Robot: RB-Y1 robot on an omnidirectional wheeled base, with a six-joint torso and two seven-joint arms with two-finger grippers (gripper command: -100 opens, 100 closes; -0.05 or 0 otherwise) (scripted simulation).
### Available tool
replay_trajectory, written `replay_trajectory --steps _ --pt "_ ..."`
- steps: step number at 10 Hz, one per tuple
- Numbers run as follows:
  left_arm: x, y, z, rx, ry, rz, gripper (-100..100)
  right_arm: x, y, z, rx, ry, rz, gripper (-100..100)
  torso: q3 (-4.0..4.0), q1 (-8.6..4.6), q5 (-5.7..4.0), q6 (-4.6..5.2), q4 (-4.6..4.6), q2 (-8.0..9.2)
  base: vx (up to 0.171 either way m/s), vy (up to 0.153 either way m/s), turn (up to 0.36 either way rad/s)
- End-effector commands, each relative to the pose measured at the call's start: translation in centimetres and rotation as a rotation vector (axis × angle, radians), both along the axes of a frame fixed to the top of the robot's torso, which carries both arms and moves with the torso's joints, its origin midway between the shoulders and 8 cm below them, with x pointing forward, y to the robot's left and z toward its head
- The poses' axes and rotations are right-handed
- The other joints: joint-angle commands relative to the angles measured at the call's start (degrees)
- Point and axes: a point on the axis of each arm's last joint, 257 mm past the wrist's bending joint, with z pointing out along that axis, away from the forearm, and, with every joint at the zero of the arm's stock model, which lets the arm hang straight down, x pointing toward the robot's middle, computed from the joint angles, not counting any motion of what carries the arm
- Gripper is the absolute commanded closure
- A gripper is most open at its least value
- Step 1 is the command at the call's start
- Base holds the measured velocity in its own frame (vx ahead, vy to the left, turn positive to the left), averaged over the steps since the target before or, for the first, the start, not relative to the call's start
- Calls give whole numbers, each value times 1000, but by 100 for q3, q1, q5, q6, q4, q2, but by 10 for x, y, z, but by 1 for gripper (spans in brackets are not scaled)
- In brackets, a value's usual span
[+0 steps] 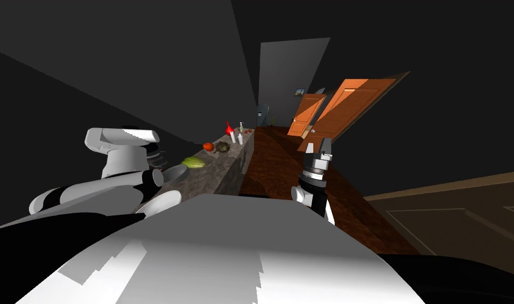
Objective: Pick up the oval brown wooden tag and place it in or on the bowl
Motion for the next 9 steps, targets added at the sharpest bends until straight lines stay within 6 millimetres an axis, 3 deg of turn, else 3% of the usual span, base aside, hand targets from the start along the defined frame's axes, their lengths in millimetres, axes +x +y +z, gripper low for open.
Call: replay_trajectory --steps 1,2,4,5,9 --pt "-11 1 0 -15 27 35 100 0 0 0 0 0 0 0 0 0 0 0 0 0 -33 65 -154" --pt "-21 1 1 -31 52 62 100 0 0 0 0 0 0 0 -2 -5 4 -1 -2 -2 -36 50 -188" --pt "-21 1 2 -29 47 56 100 0 0 0 0 0 0 0 -2 -16 2 -7 -2 -3 -17 25 -33" --pt "-21 1 1 -30 49 57 -100 0 0 0 0 0 0 0 -5 -24 0 -7 -3 -8 0 0 0" --pt "-21 1 1 -30 49 57 -100 0 0 0 0 0 0 0 -8 -32 -3 -6 -4 -14 0 0 0"
